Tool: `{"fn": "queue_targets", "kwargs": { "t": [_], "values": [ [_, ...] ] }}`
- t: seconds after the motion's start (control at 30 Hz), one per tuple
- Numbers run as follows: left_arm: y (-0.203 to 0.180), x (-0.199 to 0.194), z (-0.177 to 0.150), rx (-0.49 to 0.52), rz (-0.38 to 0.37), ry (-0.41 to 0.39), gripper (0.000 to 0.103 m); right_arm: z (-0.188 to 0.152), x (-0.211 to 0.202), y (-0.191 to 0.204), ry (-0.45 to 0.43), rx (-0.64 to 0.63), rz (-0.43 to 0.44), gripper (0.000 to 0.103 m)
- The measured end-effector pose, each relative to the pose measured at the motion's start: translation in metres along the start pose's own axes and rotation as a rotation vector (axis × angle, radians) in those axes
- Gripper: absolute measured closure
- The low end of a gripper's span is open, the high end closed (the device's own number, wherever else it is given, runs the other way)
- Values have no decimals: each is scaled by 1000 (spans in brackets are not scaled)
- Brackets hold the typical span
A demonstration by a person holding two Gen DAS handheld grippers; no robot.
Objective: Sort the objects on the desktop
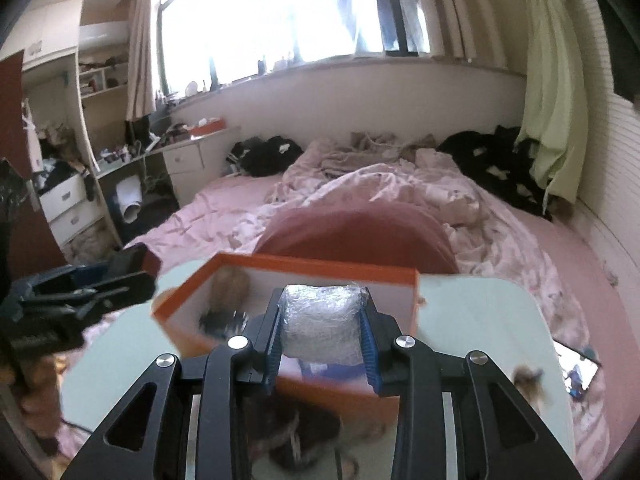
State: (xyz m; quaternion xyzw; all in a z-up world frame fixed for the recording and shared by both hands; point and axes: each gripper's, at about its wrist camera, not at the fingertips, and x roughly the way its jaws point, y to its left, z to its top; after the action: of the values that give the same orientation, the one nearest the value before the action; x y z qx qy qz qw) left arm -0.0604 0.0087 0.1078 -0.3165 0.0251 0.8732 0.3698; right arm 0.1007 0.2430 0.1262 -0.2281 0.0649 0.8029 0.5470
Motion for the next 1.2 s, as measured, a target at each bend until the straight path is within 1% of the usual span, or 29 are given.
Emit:
{"fn": "queue_targets", "kwargs": {
  "t": [0.03,0.07,0.1,0.13,0.17,0.2,0.23,0.27,0.3,0.33,0.37,0.43,0.47,0.5,0.57,0.63,0.7,0.77,0.83,0.9,0.97,1.03,1.1,1.2],
  "values": [
    [2,10,1,-7,8,-8,34,2,7,-1,3,-4,-5,67],
    [4,20,0,6,-24,2,34,1,17,-3,21,-10,-15,49],
    [6,33,-3,-3,-27,29,34,-3,26,-6,50,-9,-32,28],
    [9,42,-8,-7,-32,65,33,-7,32,-10,70,1,-48,23],
    [11,53,-13,-12,-35,106,29,-14,39,-16,93,16,-53,22],
    [13,64,-21,-15,-44,149,27,-24,35,-16,37,-18,-56,18],
    [9,60,-26,29,-33,89,24,-25,36,-18,56,-31,-71,15],
    [5,59,-32,68,-21,73,20,-29,43,-23,119,-17,-58,15],
    [2,58,-36,94,-8,62,19,-34,46,-36,160,68,12,14],
    [1,56,-37,95,4,44,19,-37,47,-45,174,117,46,14],
    [3,56,-37,82,-4,47,19,-40,50,-59,193,185,59,15],
    [5,57,-35,81,-14,53,19,-42,51,-72,203,244,27,18],
    [6,57,-33,78,-15,54,19,-44,51,-78,204,275,45,21],
    [6,56,-33,80,-17,53,19,-45,49,-82,201,297,74,22],
    [6,53,-33,77,-24,49,19,-45,44,-81,173,299,86,22],
    [9,47,-32,57,-47,40,19,-43,35,-77,130,280,78,22],
    [10,36,-32,27,-91,16,19,-43,21,-73,80,269,73,22],
    [10,21,-31,21,-106,-7,19,-39,7,-66,44,257,83,22],
    [4,5,-32,45,-115,-12,19,-32,-7,-54,23,226,84,22],
    [1,-10,-38,89,-127,5,19,-31,-22,-41,8,173,92,22],
    [-2,-22,-49,136,-130,26,19,-37,-35,-25,12,85,83,22],
    [-5,-28,-68,185,-121,63,18,-53,-45,-6,37,-32,45,22],
    [-10,-28,-89,237,-99,110,19,-73,-49,8,69,-114,33,22],
    [-15,-22,-108,280,-76,151,18,-99,-44,11,120,-145,39,22]
  ]
}}
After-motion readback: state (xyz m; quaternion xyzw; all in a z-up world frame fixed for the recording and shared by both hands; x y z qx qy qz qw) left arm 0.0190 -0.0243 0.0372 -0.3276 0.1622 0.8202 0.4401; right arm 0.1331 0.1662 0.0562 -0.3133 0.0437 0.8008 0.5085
